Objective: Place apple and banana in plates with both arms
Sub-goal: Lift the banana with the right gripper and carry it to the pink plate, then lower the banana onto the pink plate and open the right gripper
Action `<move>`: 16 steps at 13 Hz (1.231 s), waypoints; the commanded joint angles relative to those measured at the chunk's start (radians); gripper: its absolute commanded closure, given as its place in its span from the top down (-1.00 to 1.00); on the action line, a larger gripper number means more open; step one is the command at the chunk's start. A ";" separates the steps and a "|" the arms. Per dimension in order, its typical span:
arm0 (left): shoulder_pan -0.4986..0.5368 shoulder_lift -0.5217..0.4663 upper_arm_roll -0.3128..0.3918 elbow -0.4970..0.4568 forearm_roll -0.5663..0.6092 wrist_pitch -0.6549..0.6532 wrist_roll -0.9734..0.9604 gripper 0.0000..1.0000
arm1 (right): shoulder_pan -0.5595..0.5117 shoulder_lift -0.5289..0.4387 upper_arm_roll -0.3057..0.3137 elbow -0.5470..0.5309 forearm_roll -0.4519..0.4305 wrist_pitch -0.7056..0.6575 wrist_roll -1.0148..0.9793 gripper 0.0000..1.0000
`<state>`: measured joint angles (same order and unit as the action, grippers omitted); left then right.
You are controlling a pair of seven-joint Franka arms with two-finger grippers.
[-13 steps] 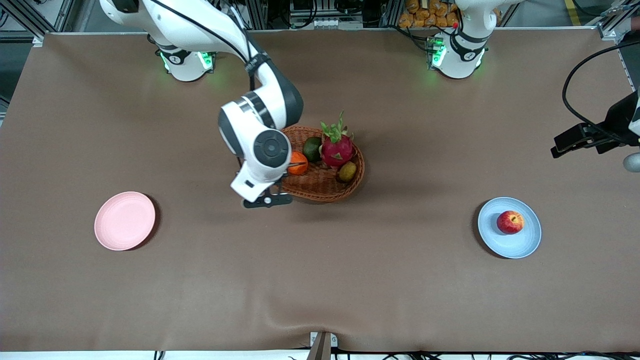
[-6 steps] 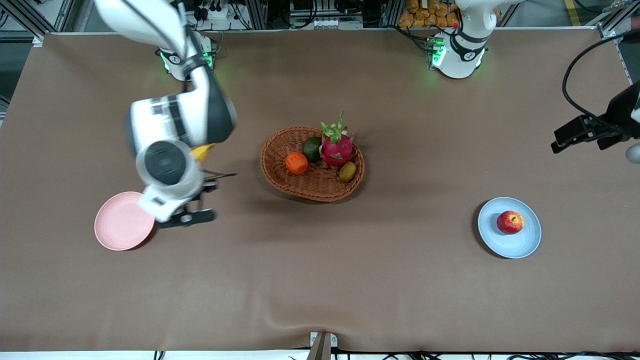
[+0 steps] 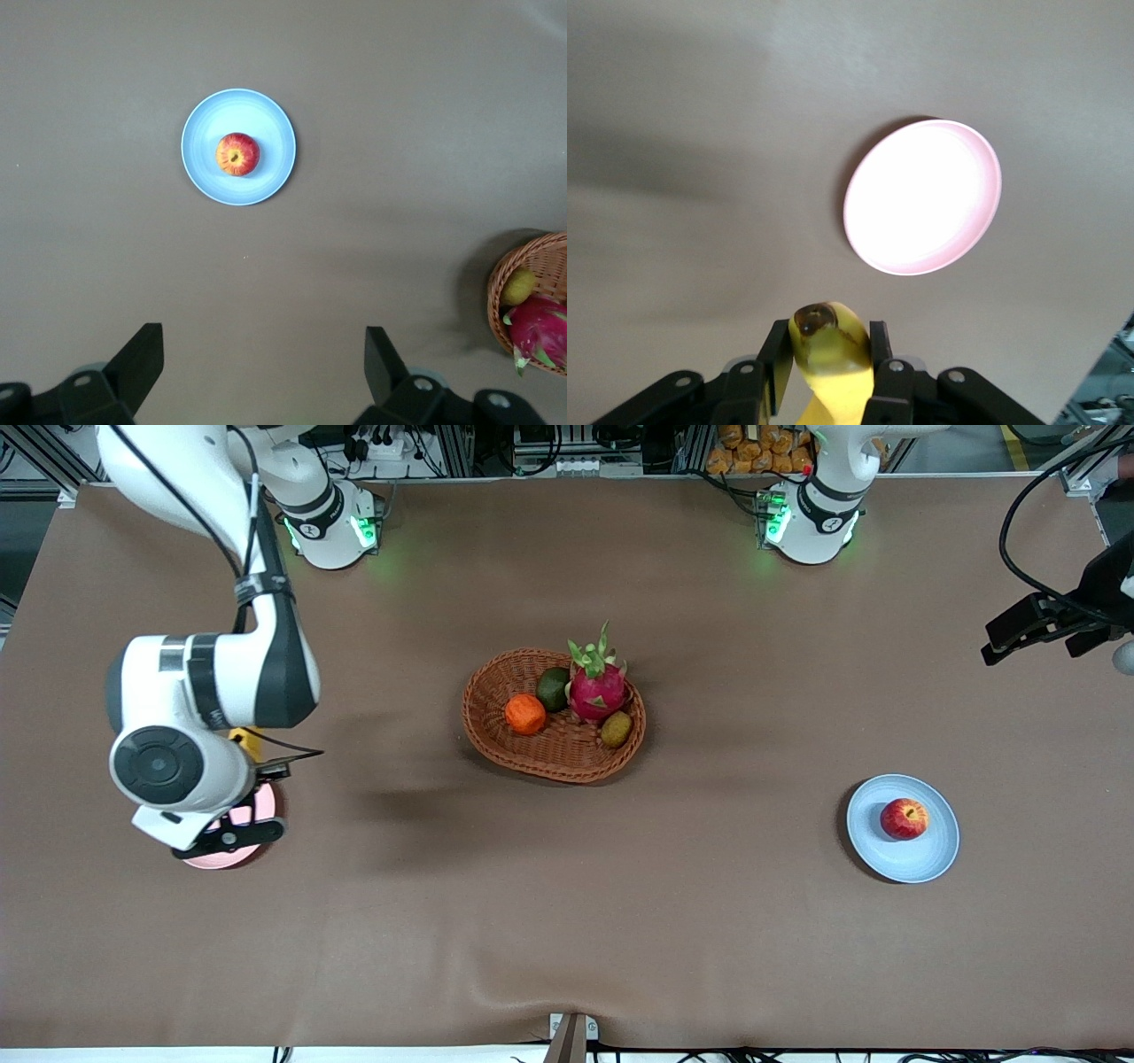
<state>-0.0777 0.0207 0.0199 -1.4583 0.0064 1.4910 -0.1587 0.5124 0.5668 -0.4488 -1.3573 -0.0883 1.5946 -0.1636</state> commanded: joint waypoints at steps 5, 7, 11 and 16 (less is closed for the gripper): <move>-0.034 -0.074 0.043 -0.086 -0.008 0.037 0.031 1.00 | -0.138 0.113 0.013 0.004 -0.035 0.184 -0.292 -0.63; -0.028 -0.085 0.045 -0.103 -0.009 0.038 0.074 1.00 | -0.160 0.142 0.016 0.003 -0.033 0.255 -0.353 -0.63; -0.028 -0.094 0.049 -0.117 0.007 0.051 0.076 1.00 | -0.196 0.215 0.019 0.003 -0.025 0.344 -0.358 -0.62; -0.033 -0.093 0.061 -0.122 0.011 0.055 0.074 1.00 | -0.270 0.239 0.104 0.003 -0.025 0.361 -0.329 -0.48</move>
<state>-0.1036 -0.0460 0.0739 -1.5504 0.0070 1.5304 -0.0988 0.2810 0.8103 -0.3883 -1.3659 -0.1042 1.9471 -0.4970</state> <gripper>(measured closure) 0.000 0.599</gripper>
